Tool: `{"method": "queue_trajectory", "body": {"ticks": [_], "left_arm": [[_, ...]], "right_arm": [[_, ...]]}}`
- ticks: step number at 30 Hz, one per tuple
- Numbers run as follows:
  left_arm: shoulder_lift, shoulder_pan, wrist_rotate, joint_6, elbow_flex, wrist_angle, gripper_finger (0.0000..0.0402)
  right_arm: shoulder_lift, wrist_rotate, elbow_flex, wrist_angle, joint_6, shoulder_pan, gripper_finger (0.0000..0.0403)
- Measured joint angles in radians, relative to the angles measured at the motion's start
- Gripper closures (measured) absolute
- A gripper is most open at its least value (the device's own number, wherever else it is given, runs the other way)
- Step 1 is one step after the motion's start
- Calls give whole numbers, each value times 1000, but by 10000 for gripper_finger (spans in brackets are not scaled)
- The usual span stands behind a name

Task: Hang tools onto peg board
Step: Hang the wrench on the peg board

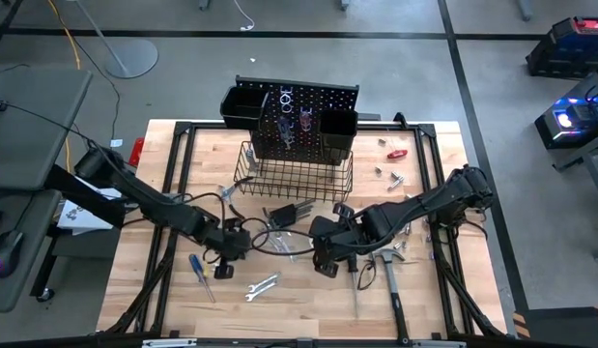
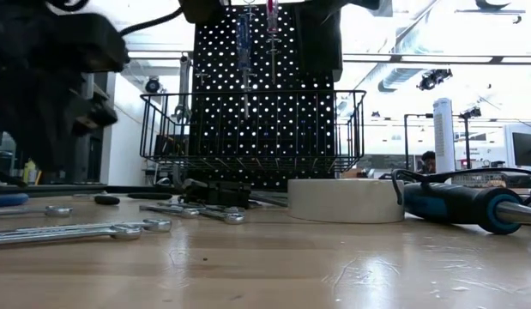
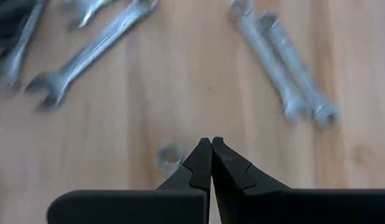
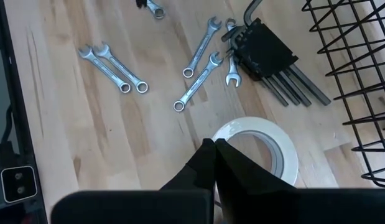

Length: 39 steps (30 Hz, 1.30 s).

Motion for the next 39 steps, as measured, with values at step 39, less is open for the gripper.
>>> {"method": "queue_trajectory", "body": {"ticks": [39], "left_arm": [[236, 47, -37, 26, -16, 123, 402]], "right_arm": [[1, 25, -1, -37, 74, 0, 403]]}}
